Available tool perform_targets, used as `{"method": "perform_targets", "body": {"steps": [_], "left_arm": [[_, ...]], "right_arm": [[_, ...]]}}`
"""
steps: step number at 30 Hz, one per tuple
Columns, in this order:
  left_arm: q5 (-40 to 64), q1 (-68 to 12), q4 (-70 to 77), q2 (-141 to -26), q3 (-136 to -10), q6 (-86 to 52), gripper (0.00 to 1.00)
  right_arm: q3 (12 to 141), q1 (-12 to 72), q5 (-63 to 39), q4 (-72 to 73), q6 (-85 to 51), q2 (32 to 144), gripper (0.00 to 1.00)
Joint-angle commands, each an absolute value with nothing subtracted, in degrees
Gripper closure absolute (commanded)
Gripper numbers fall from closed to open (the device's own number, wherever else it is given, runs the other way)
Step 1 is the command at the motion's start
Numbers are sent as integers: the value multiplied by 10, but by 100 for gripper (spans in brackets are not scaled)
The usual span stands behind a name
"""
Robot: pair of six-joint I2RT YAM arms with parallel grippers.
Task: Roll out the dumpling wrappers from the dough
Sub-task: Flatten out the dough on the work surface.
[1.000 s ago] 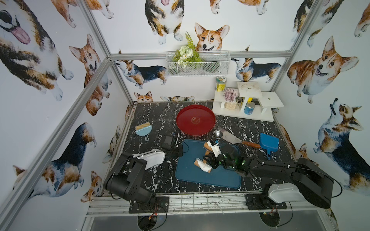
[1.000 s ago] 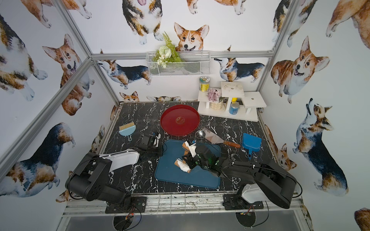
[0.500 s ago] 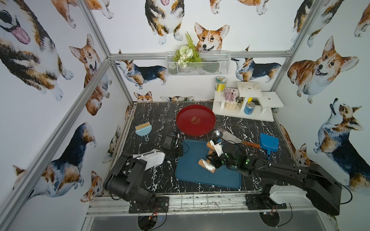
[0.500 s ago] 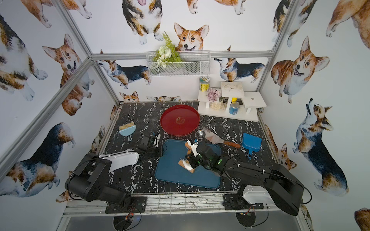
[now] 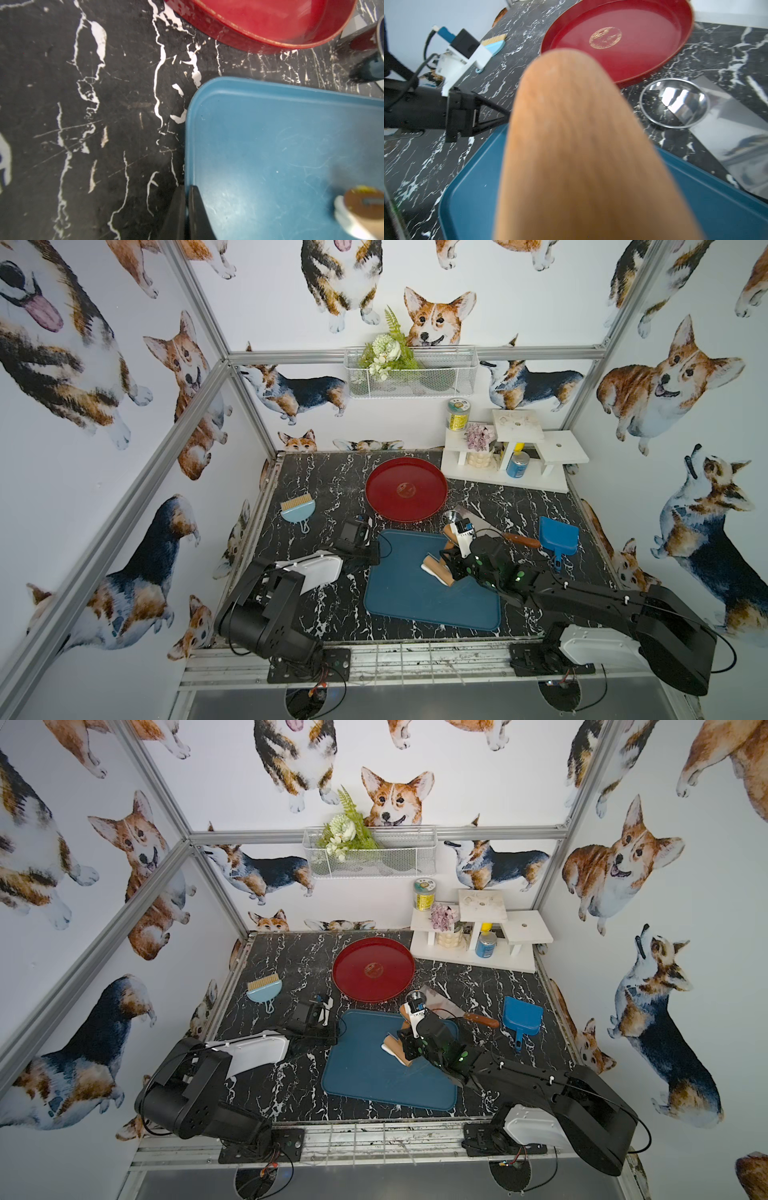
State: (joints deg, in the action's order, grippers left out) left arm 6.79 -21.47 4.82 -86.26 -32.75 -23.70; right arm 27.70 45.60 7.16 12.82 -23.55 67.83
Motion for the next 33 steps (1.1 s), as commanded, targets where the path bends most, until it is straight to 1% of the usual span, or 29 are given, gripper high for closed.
{"method": "perform_targets", "body": {"steps": [1,9,10,16,18,19,23,26,29,30,33], "left_arm": [[43,-213,39,-863,-326,-237,100],[45,-213,40,-866,-328,-237,100],[45,-214,40,-866,-327,-237,100],[45,-213,40,-863,-327,-239,100],[45,-213,39,-859,-328,-240,92],[45,-213,38,-857,-328,-241,86],[41,-213,28,-833,-332,-241,55],[36,-213,16,-808,-337,-238,36],[35,-213,8,-776,-340,-239,23],[40,-213,9,-762,-340,-238,20],[73,-214,32,-705,-328,-231,16]], "right_arm": [[267,456,83,141,-239,666,100],[261,456,140,131,-239,645,100],[260,457,143,131,-238,627,100],[257,457,119,147,-237,587,100],[257,456,105,157,-237,574,100],[257,457,98,159,-236,569,100],[258,457,62,174,-244,551,100],[257,457,44,187,-257,543,100],[255,456,38,199,-270,540,100],[255,457,39,202,-277,540,100],[256,457,46,208,-308,544,100]]}}
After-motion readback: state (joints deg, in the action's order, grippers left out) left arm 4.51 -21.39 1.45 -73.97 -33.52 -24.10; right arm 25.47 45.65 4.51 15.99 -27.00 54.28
